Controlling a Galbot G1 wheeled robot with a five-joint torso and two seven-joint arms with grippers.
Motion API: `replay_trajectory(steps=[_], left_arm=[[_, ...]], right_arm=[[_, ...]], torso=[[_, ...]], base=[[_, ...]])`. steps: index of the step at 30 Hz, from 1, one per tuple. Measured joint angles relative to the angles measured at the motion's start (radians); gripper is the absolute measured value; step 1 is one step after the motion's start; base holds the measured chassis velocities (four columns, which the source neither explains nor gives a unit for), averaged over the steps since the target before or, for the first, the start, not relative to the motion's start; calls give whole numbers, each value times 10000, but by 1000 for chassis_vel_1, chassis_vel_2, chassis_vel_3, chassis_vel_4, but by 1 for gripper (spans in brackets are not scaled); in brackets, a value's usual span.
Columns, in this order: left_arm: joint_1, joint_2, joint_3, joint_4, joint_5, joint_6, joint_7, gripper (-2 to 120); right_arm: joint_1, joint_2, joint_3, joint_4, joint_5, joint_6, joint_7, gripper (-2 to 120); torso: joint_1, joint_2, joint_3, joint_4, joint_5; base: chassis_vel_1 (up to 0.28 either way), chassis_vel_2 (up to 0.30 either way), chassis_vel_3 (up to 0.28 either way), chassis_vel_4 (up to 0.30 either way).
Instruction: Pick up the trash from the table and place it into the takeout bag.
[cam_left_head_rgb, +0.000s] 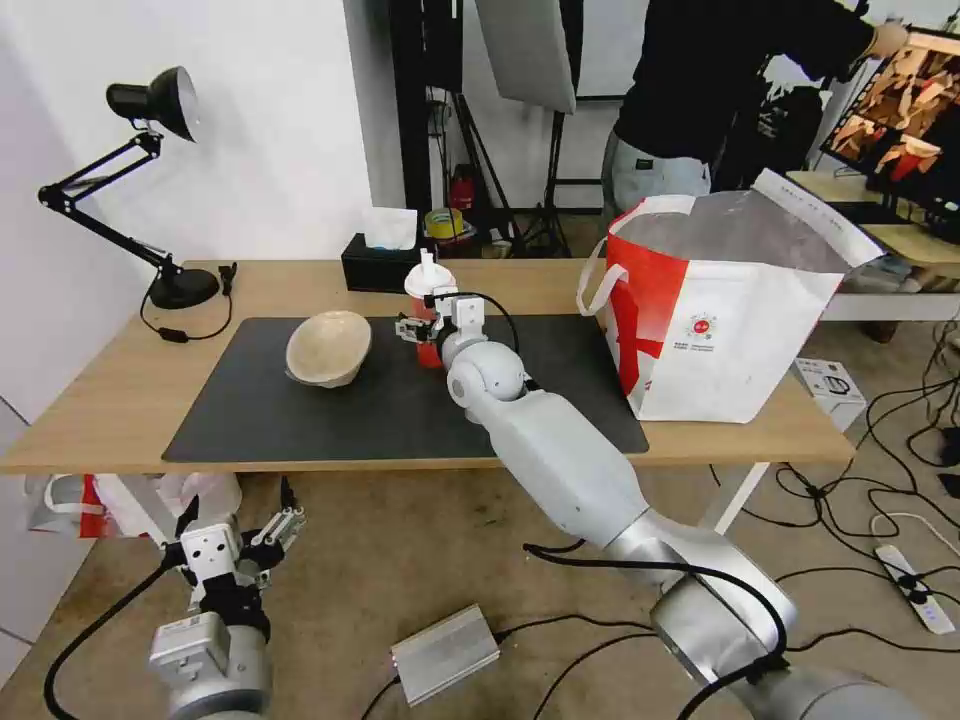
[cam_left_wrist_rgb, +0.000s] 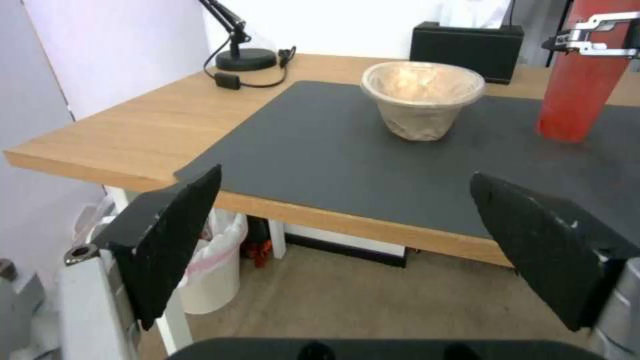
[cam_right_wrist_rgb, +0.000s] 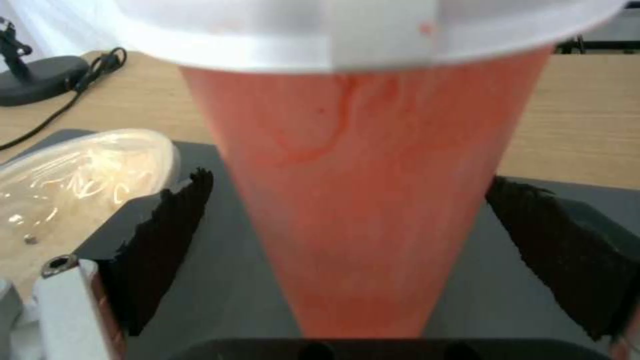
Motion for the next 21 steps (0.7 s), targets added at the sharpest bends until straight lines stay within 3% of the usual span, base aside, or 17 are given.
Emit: replay_trajectory(steps=[21], left_arm=[[-115,81,56,79,19,4,2,100]], right_arm=[[393,17,50,-695,89,15,-624,100]], torso=[[0,0,-1,0,0]], base=[[0,0,0,0]])
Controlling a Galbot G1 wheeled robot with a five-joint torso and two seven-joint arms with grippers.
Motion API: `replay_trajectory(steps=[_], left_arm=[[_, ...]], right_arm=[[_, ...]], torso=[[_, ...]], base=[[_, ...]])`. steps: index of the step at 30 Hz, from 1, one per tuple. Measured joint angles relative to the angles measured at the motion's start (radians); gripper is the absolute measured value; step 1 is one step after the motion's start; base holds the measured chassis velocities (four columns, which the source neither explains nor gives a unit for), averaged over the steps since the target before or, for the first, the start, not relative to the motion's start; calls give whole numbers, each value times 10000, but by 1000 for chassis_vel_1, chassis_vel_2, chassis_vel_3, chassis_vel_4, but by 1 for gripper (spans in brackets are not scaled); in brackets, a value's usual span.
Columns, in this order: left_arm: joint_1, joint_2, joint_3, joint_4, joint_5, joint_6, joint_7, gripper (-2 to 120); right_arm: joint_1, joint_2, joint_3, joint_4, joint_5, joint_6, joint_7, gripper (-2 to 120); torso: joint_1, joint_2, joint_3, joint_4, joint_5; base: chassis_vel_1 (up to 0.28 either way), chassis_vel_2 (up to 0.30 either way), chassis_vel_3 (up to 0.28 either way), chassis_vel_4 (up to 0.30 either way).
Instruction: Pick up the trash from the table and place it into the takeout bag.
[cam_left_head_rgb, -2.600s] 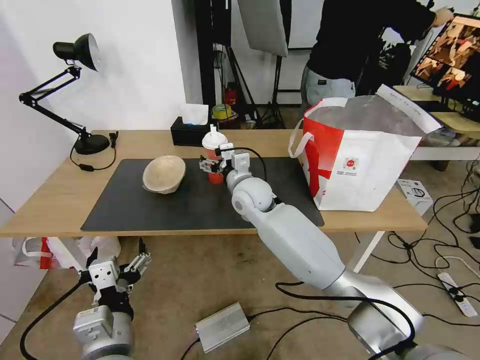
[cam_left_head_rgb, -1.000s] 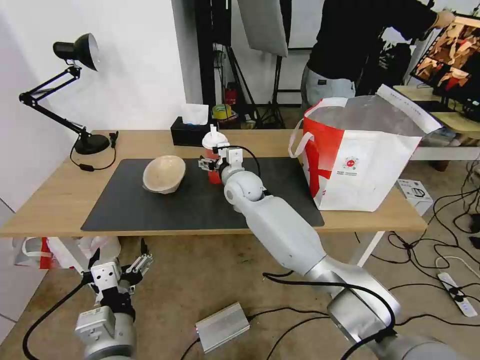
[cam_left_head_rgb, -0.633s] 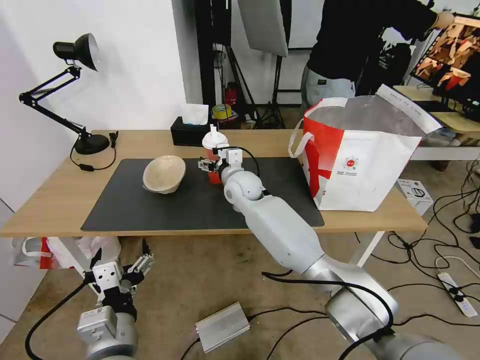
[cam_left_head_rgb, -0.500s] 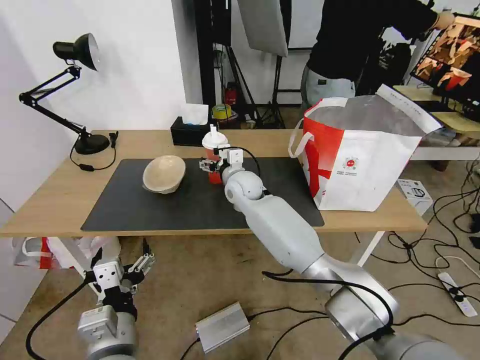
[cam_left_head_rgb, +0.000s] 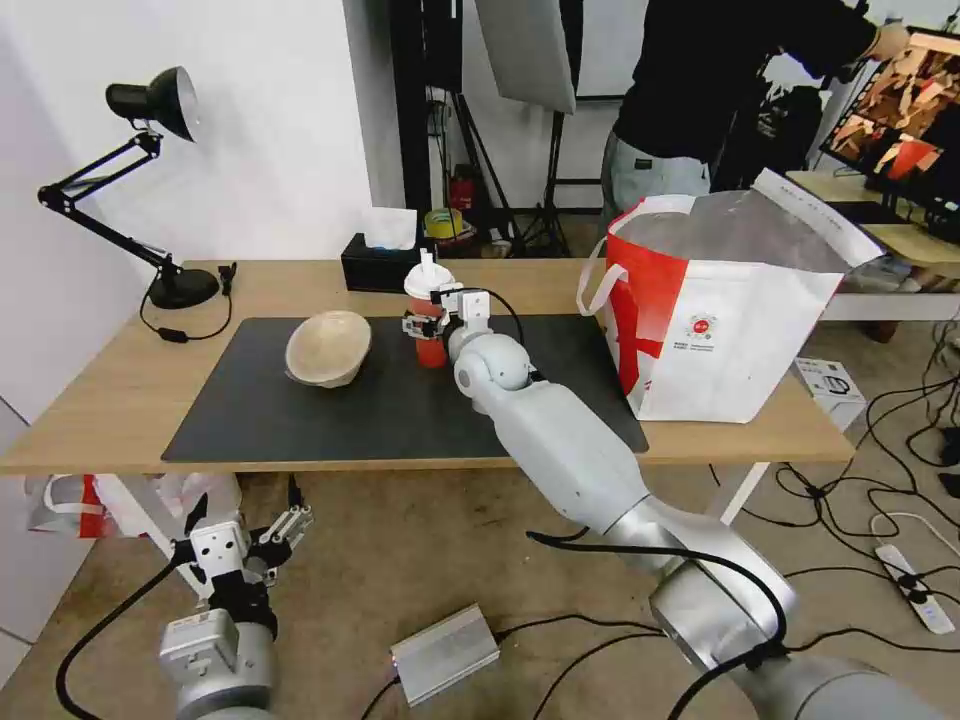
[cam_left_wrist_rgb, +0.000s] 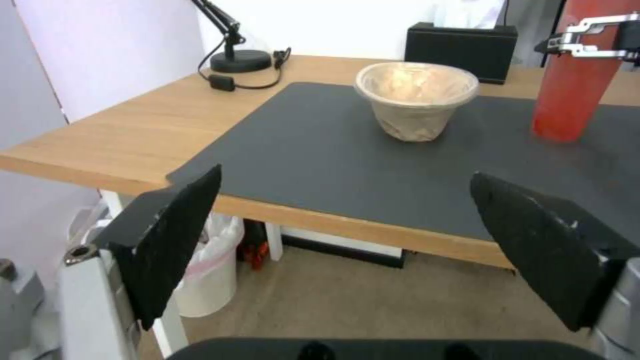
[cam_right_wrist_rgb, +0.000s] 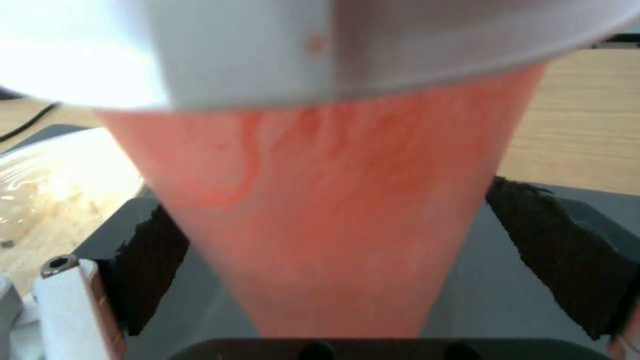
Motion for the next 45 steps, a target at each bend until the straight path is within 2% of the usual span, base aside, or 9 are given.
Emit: replay_trajectory(steps=[9,15,22,24,26,33,39,42,45], left_arm=[[-23,48,39,35,0,0,2,100],[-36,49,52,45,0,0,2,100],[-57,35,120,102,35,0,6,100],[-61,35,125,107,36,0,6,100],[-75,33,163,134,52,0,9,100],[-81,114,125,140,54,0,9,100],[-19,110,80,106,53,-11,20,100],[11,86,26,51,53,-16,20,100],[101,2,-45,-29,53,-22,18,100]], right_arm=[[43,9,7,-116,253,77,-302,100],[42,9,10,-159,378,85,-408,81],[-186,2,-81,-9,107,295,-497,52],[-187,2,-83,-4,104,296,-498,51],[-211,2,-90,46,62,307,-497,37],[-238,-16,-74,151,-40,310,-459,19],[-409,-58,132,1025,-72,205,-62,6],[-452,-252,150,1658,80,-1,116,5],[-450,-984,-5,3006,526,-646,646,5]], torso=[[-1,0,0,0,0],[0,0,0,0,0],[-1,0,0,-1,0],[-1,0,0,-1,0],[0,0,0,0,0],[0,0,2,0,0],[0,0,1,1,0],[0,0,1,4,1],[-1,0,0,0,1]], base=[[0,0,0,0],[0,0,0,0],[0,0,0,0],[0,0,0,0],[0,0,0,0],[0,0,0,0],[0,0,0,0],[0,0,0,0],[0,0,0,0]])
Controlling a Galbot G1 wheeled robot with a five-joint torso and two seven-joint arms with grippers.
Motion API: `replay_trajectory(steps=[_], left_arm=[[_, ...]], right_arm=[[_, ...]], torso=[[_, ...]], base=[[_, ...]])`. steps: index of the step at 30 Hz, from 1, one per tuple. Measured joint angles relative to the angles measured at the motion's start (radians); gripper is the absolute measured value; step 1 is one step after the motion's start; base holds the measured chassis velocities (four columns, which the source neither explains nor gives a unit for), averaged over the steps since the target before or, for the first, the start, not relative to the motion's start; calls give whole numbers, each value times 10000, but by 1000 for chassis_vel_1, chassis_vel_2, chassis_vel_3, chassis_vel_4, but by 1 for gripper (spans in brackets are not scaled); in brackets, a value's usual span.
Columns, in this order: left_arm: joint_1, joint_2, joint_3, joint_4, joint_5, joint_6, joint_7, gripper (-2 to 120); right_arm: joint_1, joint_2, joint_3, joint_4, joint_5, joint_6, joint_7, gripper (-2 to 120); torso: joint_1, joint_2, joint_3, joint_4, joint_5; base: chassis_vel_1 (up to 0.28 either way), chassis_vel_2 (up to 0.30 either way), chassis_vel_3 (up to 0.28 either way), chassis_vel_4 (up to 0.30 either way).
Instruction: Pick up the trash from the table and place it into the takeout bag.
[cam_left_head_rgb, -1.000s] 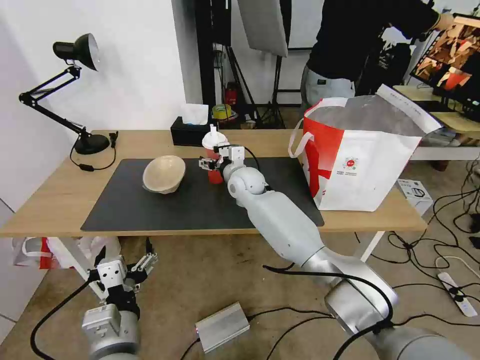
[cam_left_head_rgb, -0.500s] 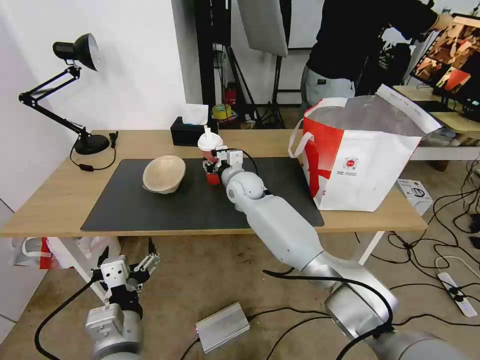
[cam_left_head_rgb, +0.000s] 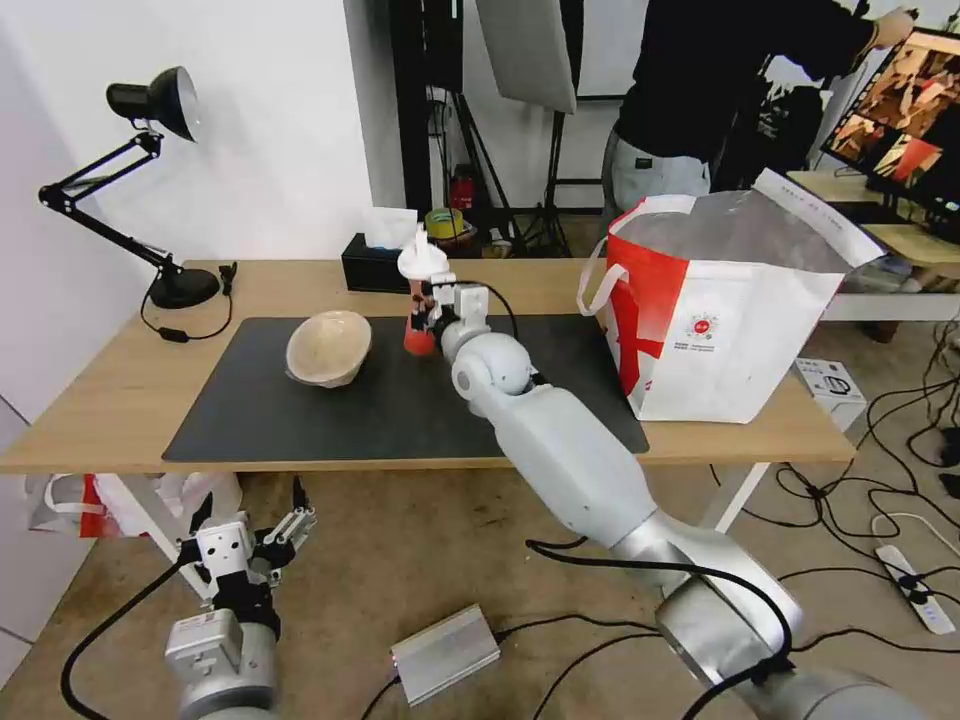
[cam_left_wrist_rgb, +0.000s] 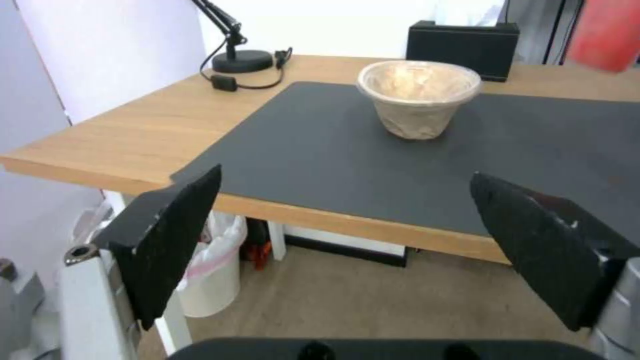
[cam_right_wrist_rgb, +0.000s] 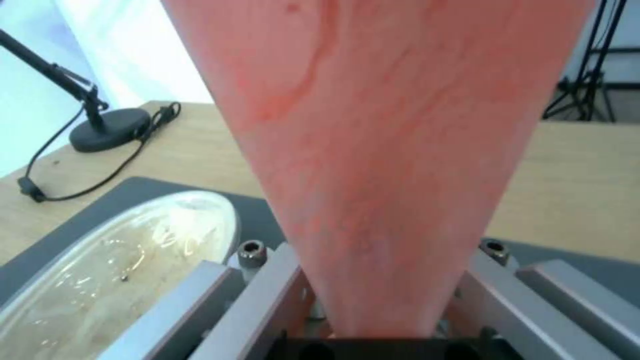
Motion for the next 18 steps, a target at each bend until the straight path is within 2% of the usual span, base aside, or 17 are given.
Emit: replay_trajectory(steps=[1,5,9,18], left_arm=[[0,0,0,0,0,0,0,100],[37,-122,-60,-64,113,-4,0,100],[78,-187,-277,-227,174,-7,6,100],[228,-309,-212,-297,303,-24,14,100]], right_arm=[[0,0,0,0,0,0,0,5],[121,-953,-198,1263,772,-391,337,5],[343,-1509,-477,1745,1213,-438,323,5],[224,-2213,-496,2503,1631,-494,357,5]], torso=[[0,0,0,0,0],[0,0,0,-3,1],[0,0,0,1,1],[0,0,0,0,0]], base=[[0,0,0,0],[0,0,0,0],[0,0,0,0],[0,0,0,0]])
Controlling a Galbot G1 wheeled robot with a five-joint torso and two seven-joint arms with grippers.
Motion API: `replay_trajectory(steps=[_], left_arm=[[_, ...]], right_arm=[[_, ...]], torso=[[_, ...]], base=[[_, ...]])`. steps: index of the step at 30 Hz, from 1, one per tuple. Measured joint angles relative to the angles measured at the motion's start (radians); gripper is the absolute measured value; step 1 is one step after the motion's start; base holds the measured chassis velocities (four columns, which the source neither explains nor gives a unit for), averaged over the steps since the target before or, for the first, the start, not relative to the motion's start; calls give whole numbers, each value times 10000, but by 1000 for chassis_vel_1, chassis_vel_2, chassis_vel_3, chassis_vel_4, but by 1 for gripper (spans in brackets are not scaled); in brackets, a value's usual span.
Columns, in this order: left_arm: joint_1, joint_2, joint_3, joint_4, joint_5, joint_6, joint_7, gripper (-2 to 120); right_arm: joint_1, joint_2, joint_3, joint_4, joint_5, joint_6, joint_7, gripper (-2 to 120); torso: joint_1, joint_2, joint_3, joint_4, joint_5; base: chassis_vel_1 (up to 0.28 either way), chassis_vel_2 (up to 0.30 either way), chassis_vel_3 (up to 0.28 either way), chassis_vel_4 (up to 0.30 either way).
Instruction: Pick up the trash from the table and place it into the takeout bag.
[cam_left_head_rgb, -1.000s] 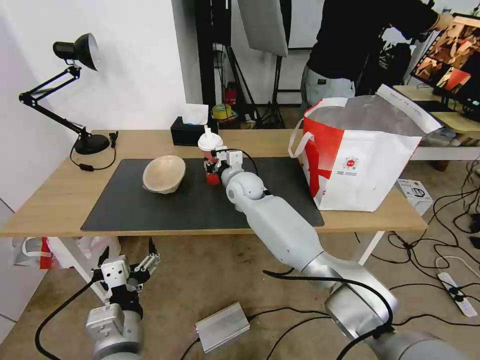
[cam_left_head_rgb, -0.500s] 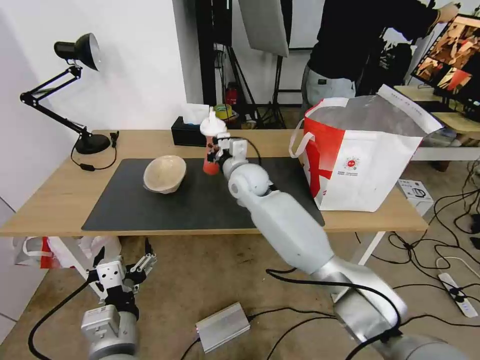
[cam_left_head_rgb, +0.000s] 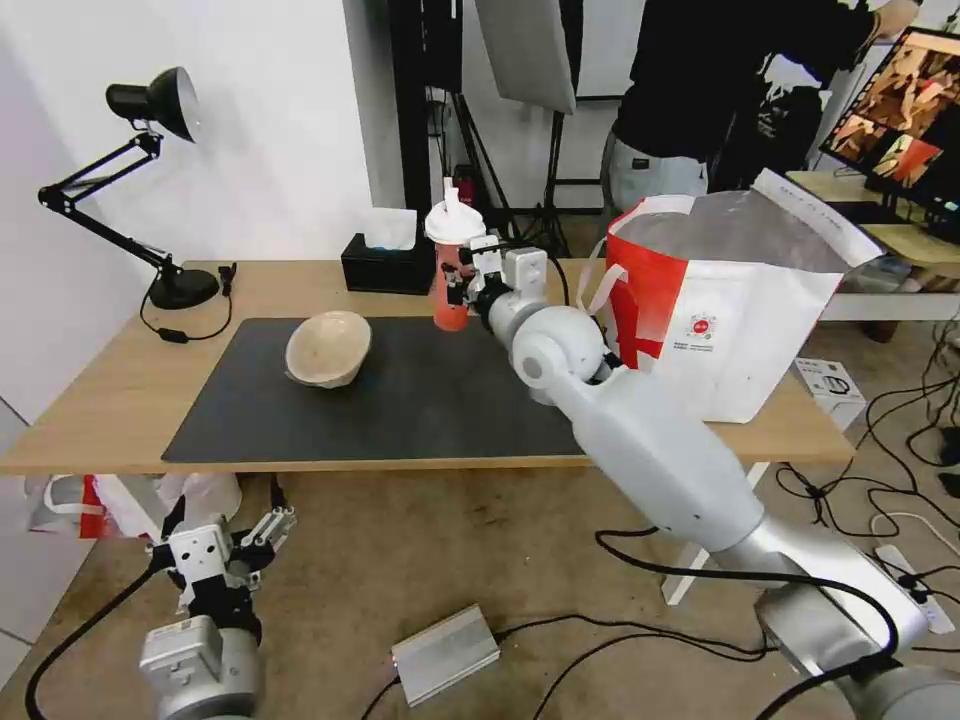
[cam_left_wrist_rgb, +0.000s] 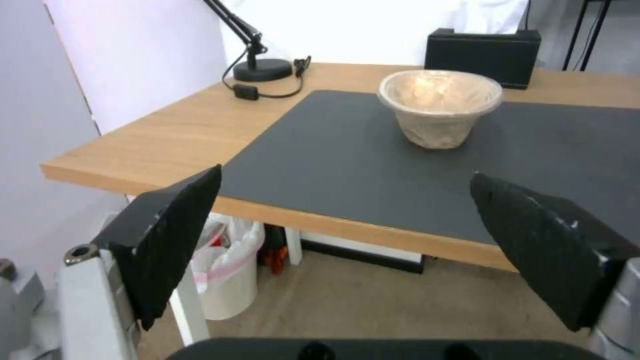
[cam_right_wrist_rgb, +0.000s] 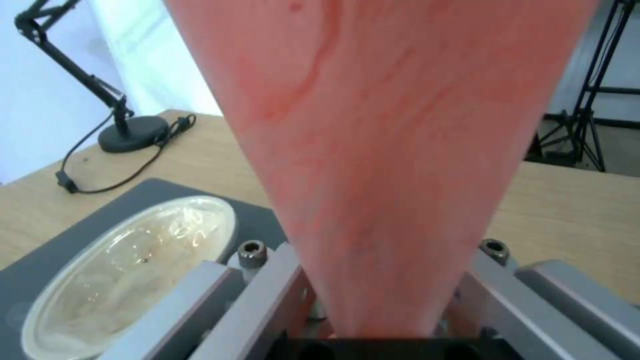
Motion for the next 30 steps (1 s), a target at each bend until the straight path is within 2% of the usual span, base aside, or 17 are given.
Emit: replay_trajectory(steps=[12,21,30], left_arm=[[109,-23,-39,-184,6,-4,0,100],[117,-94,12,-227,13,-4,12,100],[138,-96,37,-309,-51,41,16,100]], right_arm=[[202,-825,132,1084,883,-243,283,5],[229,-1740,534,1980,1467,-366,390,5],[168,-2214,954,2318,1806,-522,404,5]], torso=[[0,0,0,0,-1],[0,0,0,0,0],[0,0,0,0,0]], base=[[0,0,0,0],[0,0,0,0],[0,0,0,0]])
